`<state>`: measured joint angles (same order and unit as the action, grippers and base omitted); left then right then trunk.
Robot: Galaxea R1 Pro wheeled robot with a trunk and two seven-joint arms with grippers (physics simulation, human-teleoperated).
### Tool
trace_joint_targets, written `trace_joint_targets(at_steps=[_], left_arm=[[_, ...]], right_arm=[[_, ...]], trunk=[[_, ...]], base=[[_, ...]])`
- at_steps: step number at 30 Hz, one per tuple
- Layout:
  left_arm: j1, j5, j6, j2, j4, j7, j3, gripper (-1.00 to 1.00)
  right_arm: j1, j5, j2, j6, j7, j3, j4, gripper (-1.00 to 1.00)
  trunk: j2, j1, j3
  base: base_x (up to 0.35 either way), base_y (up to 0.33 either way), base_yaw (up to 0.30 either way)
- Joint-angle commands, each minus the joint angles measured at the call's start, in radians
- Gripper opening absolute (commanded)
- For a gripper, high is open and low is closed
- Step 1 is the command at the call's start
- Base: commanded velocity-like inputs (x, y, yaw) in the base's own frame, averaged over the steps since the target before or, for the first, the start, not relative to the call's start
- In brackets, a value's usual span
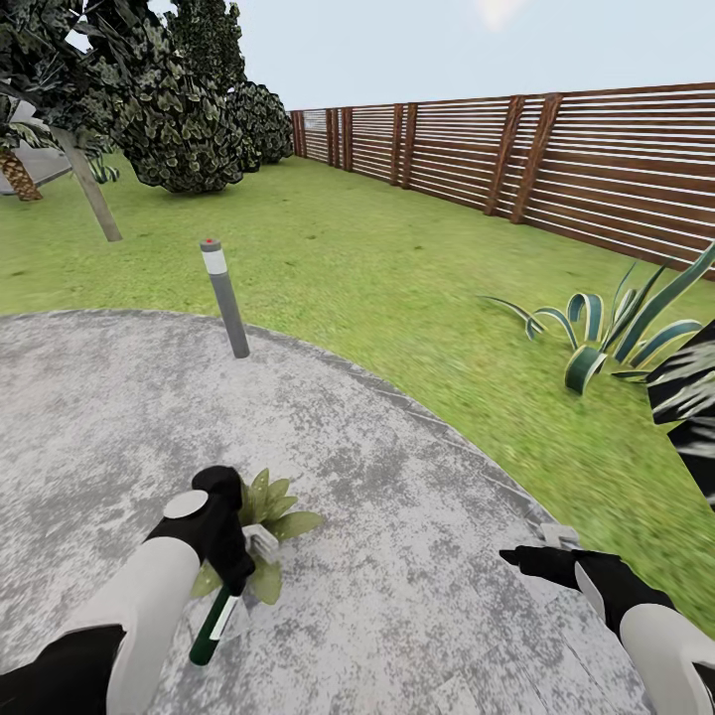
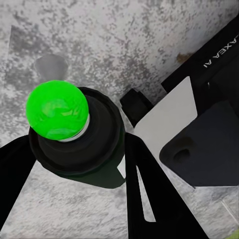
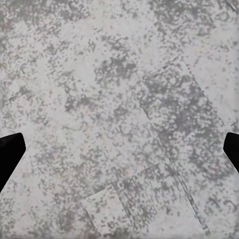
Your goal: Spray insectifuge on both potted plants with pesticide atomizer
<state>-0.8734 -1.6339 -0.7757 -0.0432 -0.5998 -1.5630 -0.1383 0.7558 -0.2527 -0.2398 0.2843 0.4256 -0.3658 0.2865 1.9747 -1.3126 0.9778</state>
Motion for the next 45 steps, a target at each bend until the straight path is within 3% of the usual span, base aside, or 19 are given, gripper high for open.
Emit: trace_joint_targets(at_steps=[1, 5, 7, 12, 16, 19, 24, 32, 36, 38, 40, 45], left_arm=[[-0.001, -0.01, -0.009, -0.002, -0.001, -0.008, -0.007, -1.0], [-0.002, -0.009, -0.01, -0.005, 0.001, -0.008, -0.003, -1.0], [-0.002, -0.008, -0.009, -0.018, 0.005, -0.008, -0.002, -1.0], [-0.001, -0.003, 0.001, -0.032, 0.097, -0.008, -0.003, -1.0], [0.003, 0.039, 0.005, -0.031, 0.143, -0.008, -0.005, -1.0], [0.005, 0.046, 0.005, -0.031, 0.146, -0.008, -0.002, -1.0], [0.005, 0.048, 0.004, -0.032, 0.129, -0.007, -0.001, -1.0], [0.003, 0.046, 0.004, -0.032, -0.009, -0.008, 0.002, -1.0], [0.0, 0.045, 0.004, -0.032, -0.066, -0.008, 0.048, -1.0], [-0.001, 0.044, 0.003, -0.032, -0.098, -0.008, 0.124, -1.0], [-0.002, 0.042, 0.002, -0.031, -0.135, -0.008, 0.159, -1.0], [-0.002, 0.04, 0.001, -0.03, -0.157, -0.008, 0.18, -1.0]], right_arm=[[0.0, -0.01, 0.001, 0.005, 0.007, -0.009, 0.002, 1.0], [0.0, -0.01, 0.001, 0.006, 0.007, -0.009, 0.002, 1.0], [0.0, -0.01, 0.001, 0.005, 0.007, -0.009, 0.002, 1.0], [0.0, -0.009, 0.001, 0.005, 0.007, -0.009, 0.002, 1.0], [0.0, -0.01, 0.001, 0.005, 0.007, -0.009, 0.002, 1.0], [0.0, -0.01, 0.002, 0.005, 0.007, -0.009, 0.002, 1.0], [0.0, -0.01, 0.004, 0.006, 0.007, -0.009, 0.002, 1.0], [0.0, -0.01, 0.004, 0.005, 0.007, -0.009, 0.002, 1.0], [0.0, -0.01, 0.004, 0.006, 0.007, -0.009, 0.002, 1.0], [0.0, -0.01, 0.004, 0.005, 0.007, -0.009, 0.002, 1.0], [0.0, -0.01, 0.004, 0.005, 0.007, -0.009, 0.002, 1.0], [0.0, -0.01, 0.004, 0.006, 0.007, -0.009, 0.002, 1.0]], trunk=[[0.0, 0.0, 0.001], [0.0, 0.0, 0.001], [0.0, 0.0, 0.001], [0.0, 0.0, 0.001], [0.0, 0.0, 0.001], [0.0, 0.0, 0.001], [0.0, 0.0, 0.001], [0.0, 0.0, 0.001], [0.0, 0.0, 0.001], [0.0, 0.0, 0.001], [0.0, 0.0, 0.001], [0.0, 0.0, 0.001]], base=[[0.0, 0.0, 0.0], [0.0, 0.0, 0.0], [0.0, 0.0, 0.0], [0.0, 0.0, 0.0], [0.0, 0.0, 0.0], [0.0, 0.0, 0.0], [-0.091, -0.024, 0.0], [-0.279, -0.007, 0.0], [-0.034, 0.0, 0.0], [-0.005, 0.0, 0.0], [-0.002, 0.0, 0.0], [0.0, 0.0, 0.0]])
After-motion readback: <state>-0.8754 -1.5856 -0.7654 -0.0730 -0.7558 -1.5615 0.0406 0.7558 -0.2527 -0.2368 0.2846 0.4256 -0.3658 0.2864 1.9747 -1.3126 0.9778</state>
